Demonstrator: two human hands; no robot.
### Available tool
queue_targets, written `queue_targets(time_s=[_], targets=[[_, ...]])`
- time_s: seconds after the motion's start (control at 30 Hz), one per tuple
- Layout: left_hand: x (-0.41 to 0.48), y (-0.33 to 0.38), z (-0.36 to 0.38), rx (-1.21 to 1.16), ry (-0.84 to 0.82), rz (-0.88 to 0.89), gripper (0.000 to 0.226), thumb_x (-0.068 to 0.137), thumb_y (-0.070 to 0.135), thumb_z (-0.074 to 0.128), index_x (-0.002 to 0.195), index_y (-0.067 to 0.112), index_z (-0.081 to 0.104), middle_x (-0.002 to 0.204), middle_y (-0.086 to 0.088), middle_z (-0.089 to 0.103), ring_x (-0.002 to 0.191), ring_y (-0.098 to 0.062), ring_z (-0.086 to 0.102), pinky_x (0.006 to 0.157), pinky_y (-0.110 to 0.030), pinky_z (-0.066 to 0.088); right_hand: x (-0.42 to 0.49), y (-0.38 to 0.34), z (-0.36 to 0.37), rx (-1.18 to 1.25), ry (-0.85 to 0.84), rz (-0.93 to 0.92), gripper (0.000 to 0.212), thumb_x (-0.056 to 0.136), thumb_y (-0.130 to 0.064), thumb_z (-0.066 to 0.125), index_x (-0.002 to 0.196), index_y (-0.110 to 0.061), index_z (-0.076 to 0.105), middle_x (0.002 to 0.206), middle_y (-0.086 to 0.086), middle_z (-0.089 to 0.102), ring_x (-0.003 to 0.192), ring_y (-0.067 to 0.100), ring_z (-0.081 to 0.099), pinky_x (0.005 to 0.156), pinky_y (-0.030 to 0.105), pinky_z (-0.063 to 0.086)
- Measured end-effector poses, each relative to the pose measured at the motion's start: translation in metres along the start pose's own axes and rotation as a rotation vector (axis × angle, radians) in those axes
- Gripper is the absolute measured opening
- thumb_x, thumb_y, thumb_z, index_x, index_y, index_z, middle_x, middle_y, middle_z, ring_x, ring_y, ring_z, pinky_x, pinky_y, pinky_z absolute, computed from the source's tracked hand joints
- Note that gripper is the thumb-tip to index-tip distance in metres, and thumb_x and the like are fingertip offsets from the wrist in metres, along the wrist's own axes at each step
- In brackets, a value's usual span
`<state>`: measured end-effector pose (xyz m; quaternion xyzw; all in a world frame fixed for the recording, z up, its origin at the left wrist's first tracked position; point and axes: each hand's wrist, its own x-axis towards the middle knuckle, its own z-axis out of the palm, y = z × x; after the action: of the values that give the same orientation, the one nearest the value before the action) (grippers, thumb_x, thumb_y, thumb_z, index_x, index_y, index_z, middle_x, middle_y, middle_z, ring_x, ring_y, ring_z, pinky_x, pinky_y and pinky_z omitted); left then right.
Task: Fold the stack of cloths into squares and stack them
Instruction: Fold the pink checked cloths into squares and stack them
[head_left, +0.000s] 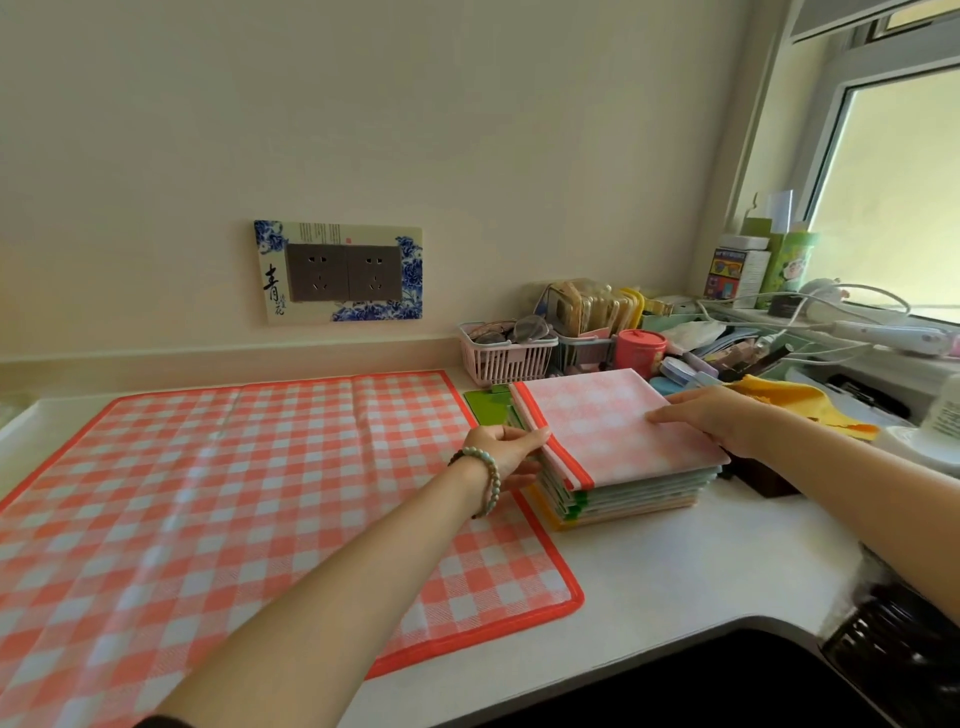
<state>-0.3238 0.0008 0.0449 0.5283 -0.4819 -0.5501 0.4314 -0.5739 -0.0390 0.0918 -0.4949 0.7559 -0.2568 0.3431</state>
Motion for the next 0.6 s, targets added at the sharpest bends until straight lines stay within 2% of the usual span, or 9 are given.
queue_targets(time_s=[0.17,0.23,0.33,0.37,0.43,0.5,0.6], targets=[[-0.001,-0.007,-0.003,0.060,0.024,0.041,0.034,0.080,0.040,0.071,0.098,0.013,0.059,0.082,0.000,0.063,0.066,-0.008,0.062,0.053,-0.018,0.055,-0.016,0.000,0.009,-0.239,0.071,-0.102,0.053,0.088,-0.043,0.058,0.135,-0.020,0.050,0.133,0.010,0.048,0.107,0.023,0.048,0.092,0.031,0.040],[-0.003,-0.008,-0.009,0.092,0.034,0.067,0.038,0.079,0.045,0.069,0.100,0.016,0.056,0.091,-0.001,0.064,0.072,-0.009,0.064,0.056,-0.020,0.056,-0.022,-0.003,0.011,-0.301,0.159,-0.243,0.057,0.090,-0.039,0.057,0.139,-0.014,0.043,0.140,0.012,0.043,0.120,0.026,0.045,0.097,0.033,0.039],[-0.006,-0.009,-0.028,0.232,0.055,0.153,0.050,0.079,0.051,0.066,0.114,0.018,0.054,0.114,-0.004,0.060,0.095,-0.015,0.063,0.076,-0.031,0.057,-0.039,-0.017,0.016,-0.281,0.269,-0.516,0.067,0.086,-0.037,0.063,0.143,-0.014,0.037,0.149,0.012,0.033,0.133,0.029,0.037,0.108,0.042,0.036],[-0.009,-0.009,-0.038,0.306,0.054,0.198,0.056,0.079,0.053,0.064,0.121,0.018,0.051,0.120,-0.003,0.058,0.101,-0.015,0.060,0.082,-0.032,0.055,-0.049,-0.024,0.021,-0.312,0.267,-0.591,0.066,0.086,-0.037,0.062,0.143,-0.015,0.036,0.150,0.010,0.032,0.135,0.028,0.035,0.109,0.043,0.035],[-0.022,-0.009,-0.060,0.462,0.014,0.280,0.076,0.075,0.064,0.058,0.134,0.018,0.043,0.131,0.000,0.052,0.108,-0.010,0.053,0.085,-0.025,0.048,-0.071,-0.039,0.039,-0.374,0.237,-0.712,0.066,0.087,-0.038,0.060,0.144,-0.019,0.034,0.152,0.005,0.030,0.137,0.024,0.031,0.111,0.042,0.031],[-0.038,-0.012,-0.085,0.595,-0.016,0.309,0.101,0.062,0.081,0.051,0.141,0.021,0.033,0.142,0.002,0.043,0.117,-0.009,0.046,0.089,-0.023,0.040,-0.093,-0.051,0.064,-0.398,0.186,-0.794,0.066,0.086,-0.041,0.059,0.144,-0.023,0.033,0.153,0.000,0.026,0.137,0.021,0.032,0.110,0.039,0.032],[-0.065,-0.023,-0.130,0.827,-0.039,0.294,0.107,0.061,0.083,0.044,0.148,0.026,0.020,0.152,0.007,0.027,0.137,-0.011,0.031,0.104,-0.029,0.031,-0.119,-0.057,0.110,-0.401,0.068,-0.912,0.065,0.085,-0.045,0.059,0.143,-0.027,0.034,0.154,-0.005,0.023,0.138,0.016,0.030,0.112,0.038,0.032]])
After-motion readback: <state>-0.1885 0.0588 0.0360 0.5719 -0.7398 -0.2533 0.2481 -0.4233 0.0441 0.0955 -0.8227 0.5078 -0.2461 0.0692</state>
